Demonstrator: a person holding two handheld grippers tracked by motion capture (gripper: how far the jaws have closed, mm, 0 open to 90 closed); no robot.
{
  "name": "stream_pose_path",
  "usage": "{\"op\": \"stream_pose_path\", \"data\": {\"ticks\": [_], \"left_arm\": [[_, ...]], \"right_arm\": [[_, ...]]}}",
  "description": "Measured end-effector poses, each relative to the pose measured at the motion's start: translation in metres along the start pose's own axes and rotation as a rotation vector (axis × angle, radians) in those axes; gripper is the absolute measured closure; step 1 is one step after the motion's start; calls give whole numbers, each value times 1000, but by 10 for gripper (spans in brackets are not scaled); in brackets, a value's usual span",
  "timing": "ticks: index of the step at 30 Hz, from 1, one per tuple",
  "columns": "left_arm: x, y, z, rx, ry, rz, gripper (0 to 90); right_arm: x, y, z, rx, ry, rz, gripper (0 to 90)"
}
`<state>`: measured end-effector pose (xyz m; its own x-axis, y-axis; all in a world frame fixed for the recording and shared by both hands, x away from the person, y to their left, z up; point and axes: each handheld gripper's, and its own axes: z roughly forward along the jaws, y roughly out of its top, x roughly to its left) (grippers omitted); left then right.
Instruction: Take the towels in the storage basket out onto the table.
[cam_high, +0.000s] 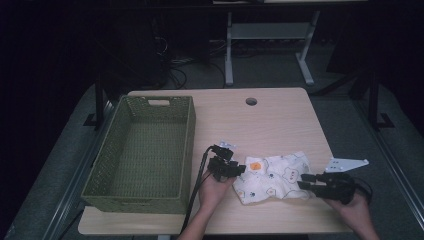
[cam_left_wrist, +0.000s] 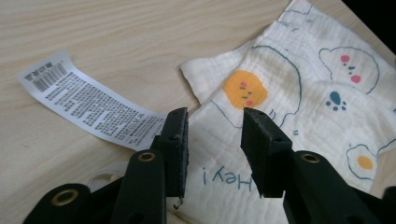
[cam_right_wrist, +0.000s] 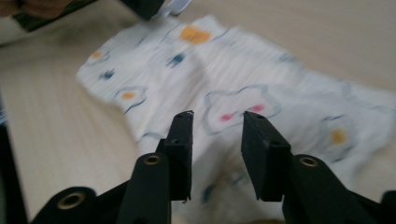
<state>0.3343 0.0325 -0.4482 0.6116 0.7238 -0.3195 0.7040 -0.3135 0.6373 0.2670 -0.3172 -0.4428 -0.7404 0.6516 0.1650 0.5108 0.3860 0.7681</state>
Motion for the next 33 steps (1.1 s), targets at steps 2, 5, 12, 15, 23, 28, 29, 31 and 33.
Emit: {"op": "stream_pose_path", "data": {"ticks": [2,5,12,15,23,28,29,31,33], "left_arm": [[1,-2,-3,-12,6,-3,592],[3,-7,-6,-15,19,-21,563],[11,-12,-6,-2,44,-32,509],[13,-13,-2,9,61,-35,505],[6,-14,5,3,148,49,594],[-3,-12,11,9,260,172,726],[-3,-12,12,5,271,182,769],[-2,-10,13,3,275,178,822],[-3,-8,15,9,274,184,865]], "right_arm": [[-10,6,-4,-34,-45,10,601],[-26,11,-5,-54,-73,22,596],[-60,18,18,7,-149,49,579],[-70,19,29,41,-164,57,579],[-82,20,47,101,-195,85,611],[-82,20,49,105,-235,69,772],[-83,20,49,104,-234,67,823],[-84,20,48,105,-223,68,869],[-85,20,47,111,-206,87,881]]}}
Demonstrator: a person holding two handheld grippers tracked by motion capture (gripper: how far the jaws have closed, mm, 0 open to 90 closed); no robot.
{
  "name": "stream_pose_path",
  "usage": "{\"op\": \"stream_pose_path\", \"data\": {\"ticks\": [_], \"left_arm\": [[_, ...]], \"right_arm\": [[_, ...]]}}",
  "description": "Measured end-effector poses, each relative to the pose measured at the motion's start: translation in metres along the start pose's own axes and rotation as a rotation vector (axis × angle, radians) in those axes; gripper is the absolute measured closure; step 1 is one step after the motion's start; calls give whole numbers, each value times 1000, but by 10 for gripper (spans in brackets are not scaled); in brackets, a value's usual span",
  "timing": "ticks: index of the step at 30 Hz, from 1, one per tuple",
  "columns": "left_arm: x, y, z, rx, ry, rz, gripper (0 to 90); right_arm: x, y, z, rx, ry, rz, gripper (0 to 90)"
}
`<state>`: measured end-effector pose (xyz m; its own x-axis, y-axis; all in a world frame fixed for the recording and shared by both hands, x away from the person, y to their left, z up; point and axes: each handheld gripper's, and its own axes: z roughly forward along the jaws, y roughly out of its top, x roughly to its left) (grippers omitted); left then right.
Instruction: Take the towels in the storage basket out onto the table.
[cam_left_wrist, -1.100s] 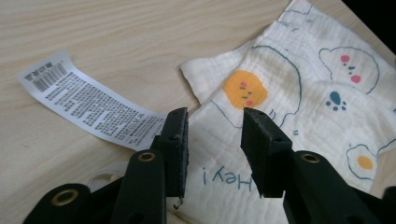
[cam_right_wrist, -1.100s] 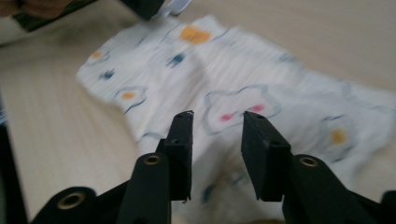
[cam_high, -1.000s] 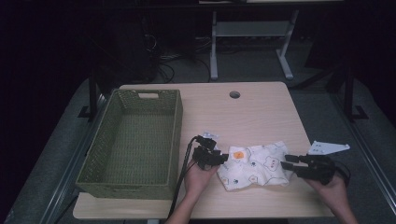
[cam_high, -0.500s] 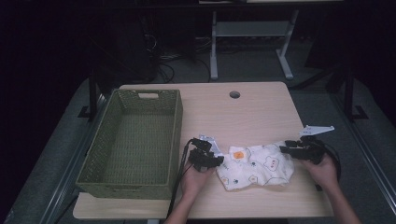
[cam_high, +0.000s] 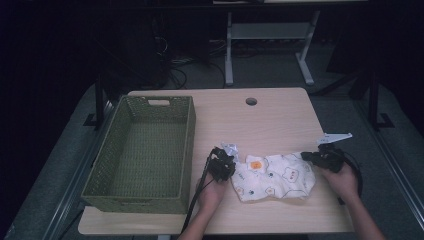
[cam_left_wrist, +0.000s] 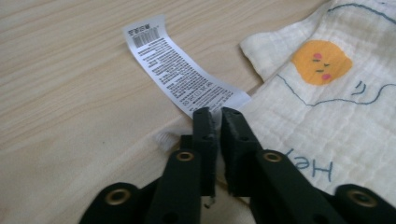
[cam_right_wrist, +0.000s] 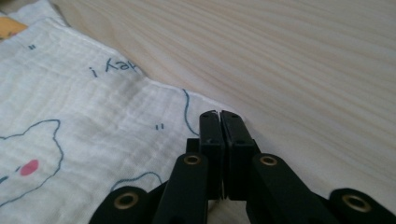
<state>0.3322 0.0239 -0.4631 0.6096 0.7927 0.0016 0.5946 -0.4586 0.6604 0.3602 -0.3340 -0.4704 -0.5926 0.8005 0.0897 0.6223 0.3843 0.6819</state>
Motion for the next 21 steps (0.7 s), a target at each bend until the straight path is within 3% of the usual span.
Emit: {"op": "stream_pose_path", "data": {"ticks": [5,9,18,21], "left_arm": [[11,3,3,-7,-55,-59,889],[23,11,-1,-48,-105,-142,892],[45,51,0,-140,-148,-236,893],[51,61,-8,-183,-148,-253,893]], "right_arm": [[-2,-1,-5,-5,33,5,888],[-4,0,-15,-34,52,5,888],[-20,18,-22,-75,57,19,888],[-25,26,-27,-93,68,24,888]]}}
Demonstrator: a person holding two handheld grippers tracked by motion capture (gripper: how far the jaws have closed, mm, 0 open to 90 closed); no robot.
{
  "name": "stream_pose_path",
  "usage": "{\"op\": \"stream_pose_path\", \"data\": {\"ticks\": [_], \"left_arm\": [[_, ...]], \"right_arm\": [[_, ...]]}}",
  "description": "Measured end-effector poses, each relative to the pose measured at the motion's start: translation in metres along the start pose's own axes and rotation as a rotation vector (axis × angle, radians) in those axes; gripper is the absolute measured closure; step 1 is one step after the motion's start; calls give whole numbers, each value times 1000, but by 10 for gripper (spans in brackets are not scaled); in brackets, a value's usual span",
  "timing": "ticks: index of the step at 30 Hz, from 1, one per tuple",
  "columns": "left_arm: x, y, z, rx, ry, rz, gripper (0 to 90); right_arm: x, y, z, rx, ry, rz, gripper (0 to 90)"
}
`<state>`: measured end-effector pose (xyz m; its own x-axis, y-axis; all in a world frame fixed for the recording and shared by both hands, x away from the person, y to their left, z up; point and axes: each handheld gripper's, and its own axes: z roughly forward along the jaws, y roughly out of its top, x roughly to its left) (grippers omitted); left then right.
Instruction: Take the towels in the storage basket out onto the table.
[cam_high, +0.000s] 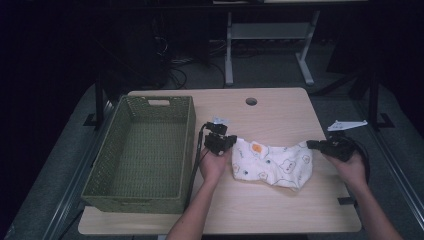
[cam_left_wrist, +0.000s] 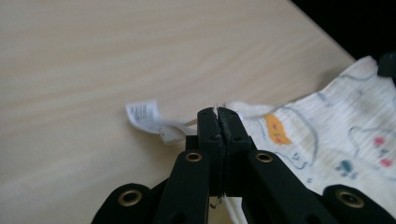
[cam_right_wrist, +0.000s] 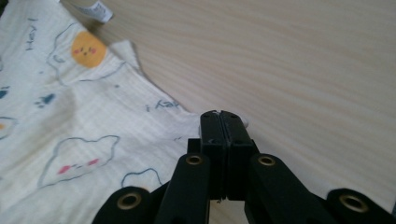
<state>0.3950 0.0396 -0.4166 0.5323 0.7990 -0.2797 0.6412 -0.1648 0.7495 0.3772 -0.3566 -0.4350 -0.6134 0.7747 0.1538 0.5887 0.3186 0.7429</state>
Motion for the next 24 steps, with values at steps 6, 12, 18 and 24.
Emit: {"op": "stream_pose_path", "data": {"ticks": [6,12,18,24], "left_arm": [[-8,10,-32,-92,-30,38,892],[-25,-7,-60,-126,-70,100,892],[-39,-36,-81,-115,-77,146,892],[-46,-70,-96,-78,-88,149,892]], "right_arm": [[10,9,-27,-73,32,-51,887],[31,-3,-58,-144,77,-93,884],[58,-24,-83,-189,106,-146,884],[85,-50,-99,-205,127,-186,884]]}}
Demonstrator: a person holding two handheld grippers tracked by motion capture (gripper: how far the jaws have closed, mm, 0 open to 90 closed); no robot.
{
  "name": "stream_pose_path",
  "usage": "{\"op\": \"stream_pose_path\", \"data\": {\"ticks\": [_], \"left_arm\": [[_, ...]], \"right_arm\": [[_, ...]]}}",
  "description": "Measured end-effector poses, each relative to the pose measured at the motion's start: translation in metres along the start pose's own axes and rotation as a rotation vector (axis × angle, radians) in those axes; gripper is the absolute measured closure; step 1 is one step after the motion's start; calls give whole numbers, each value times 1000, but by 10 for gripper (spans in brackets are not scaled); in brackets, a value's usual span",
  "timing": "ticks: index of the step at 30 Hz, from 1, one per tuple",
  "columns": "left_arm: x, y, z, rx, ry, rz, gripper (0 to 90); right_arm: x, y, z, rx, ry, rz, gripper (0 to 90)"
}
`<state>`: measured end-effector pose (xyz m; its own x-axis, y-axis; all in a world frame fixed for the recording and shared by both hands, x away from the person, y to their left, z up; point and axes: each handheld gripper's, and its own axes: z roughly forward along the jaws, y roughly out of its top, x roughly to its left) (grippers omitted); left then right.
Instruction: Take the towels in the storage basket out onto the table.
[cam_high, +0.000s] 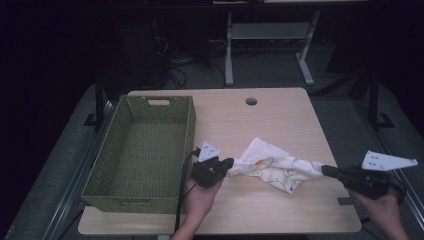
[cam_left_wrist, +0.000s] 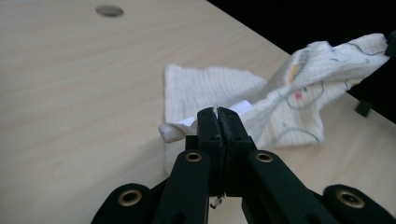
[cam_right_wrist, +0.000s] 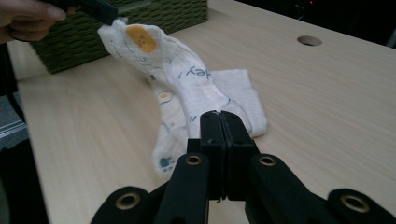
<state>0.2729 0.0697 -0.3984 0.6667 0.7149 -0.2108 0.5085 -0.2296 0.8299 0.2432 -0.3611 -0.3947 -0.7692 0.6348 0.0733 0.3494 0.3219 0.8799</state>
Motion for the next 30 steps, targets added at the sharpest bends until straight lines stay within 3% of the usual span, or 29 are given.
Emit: {"op": "stream_pose_path", "data": {"ticks": [2,7,14,18,19,22,26,30], "left_arm": [[-4,-8,-4,23,-1,8,891],[-14,-21,-15,50,-48,-3,884],[-30,-10,-28,11,-77,27,721],[-27,-7,-2,90,-114,36,732],[-26,-8,10,117,-136,21,744],[-22,-8,38,184,-154,27,751],[-19,-2,69,225,-149,23,754],[-13,-4,93,341,-155,54,773]], "right_arm": [[10,-8,-3,14,4,-6,882],[28,-22,-11,8,36,-3,873],[42,-15,-21,-33,98,-29,736],[34,-10,-4,13,77,-37,737],[32,-10,1,30,74,-34,737],[21,-13,26,105,72,-31,735],[4,-20,55,178,67,-14,727],[-1,-27,71,246,85,-13,735]]}}
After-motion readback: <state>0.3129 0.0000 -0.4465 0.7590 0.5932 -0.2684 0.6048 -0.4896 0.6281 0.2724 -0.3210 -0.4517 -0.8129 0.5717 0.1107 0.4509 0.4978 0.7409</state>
